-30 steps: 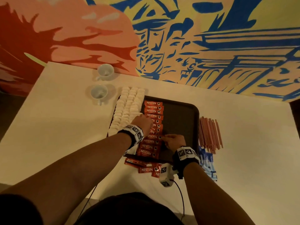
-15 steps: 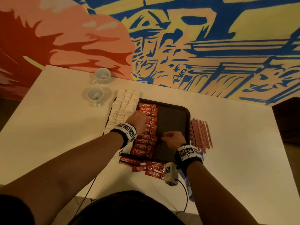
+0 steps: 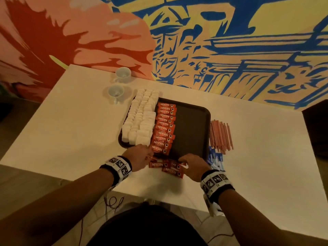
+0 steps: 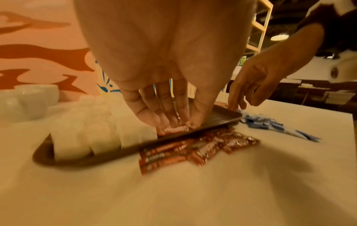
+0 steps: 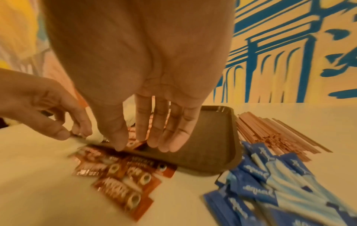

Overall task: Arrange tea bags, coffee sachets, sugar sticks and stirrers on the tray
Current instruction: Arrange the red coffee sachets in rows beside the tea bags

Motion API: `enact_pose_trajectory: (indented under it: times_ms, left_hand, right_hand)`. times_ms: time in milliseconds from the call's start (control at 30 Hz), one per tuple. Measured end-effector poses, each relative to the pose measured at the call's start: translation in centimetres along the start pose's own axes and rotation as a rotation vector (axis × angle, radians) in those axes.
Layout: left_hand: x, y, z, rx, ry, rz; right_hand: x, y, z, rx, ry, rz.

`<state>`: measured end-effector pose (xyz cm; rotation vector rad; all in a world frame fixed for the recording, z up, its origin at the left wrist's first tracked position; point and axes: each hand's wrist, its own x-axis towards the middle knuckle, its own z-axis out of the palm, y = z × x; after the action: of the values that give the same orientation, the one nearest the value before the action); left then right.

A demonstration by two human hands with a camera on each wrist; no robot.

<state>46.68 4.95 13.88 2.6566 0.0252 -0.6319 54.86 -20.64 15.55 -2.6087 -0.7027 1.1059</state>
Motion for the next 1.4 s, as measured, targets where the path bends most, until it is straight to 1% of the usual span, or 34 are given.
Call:
enact_pose_trajectory:
  times_ms: [100, 200, 267, 433, 533, 667, 833, 900, 1033, 1233, 1400]
  left_hand:
    - [-1.2, 0.1, 2.9, -0.015, 0.039, -0.083]
    - [-1.7, 0.0, 5.0, -0.017, 0.059, -0.185]
    - [-1.8, 0.0, 6.0, -0.028, 0.073, -0.209]
    - [-1.5, 0.4, 6.4, 0.0, 0.117, -0.174]
    - [-1.4, 0.5, 6.4, 0.009, 0.132, -0.178]
    - [-1.3, 0.8, 6.4, 0.01, 0.131, -0.182]
    - [-1.3, 0.8, 7.0, 0.061, 0.115, -0.135]
    - [-1.5, 0.7, 7.2, 0.097, 0.092, -0.121]
    - [-1.8, 0.3, 7.6, 0.129, 0.094, -0.089]
    - [-1.6, 0.0, 7.8, 0.058, 0.098, -0.068]
    - [-1.7, 0.1, 8.2, 0.212, 0.054, -0.036]
  right_hand:
    - [-0.3, -0.5, 2.1, -0.074, -0.027, 0.022]
    - [-0.3, -0.3, 4.2, -0.077, 0.009, 0.053]
    - [-0.3, -0.1, 5.3, -0.088, 0.014, 0.068]
    - [-0.2, 0.2, 6.6, -0.156, -0.005, 0.061]
    - [-0.1, 0.2, 6.9, -0.17, 0.005, 0.041]
    - [0.3, 0.1, 7.1, -0.218, 0.035, 0.031]
    - [0.6, -0.3, 6.9, -0.209, 0.125, -0.039]
    - [0.7, -0.5, 6.8, -0.213, 0.136, -0.057]
    - [0.8, -1.1, 6.7, -0.217, 0.116, -0.091]
    - [1.3, -1.7, 7.1, -0.193, 0.087, -0.089]
    - [1.6, -2.0, 7.5, -0.208, 0.049, -0.059]
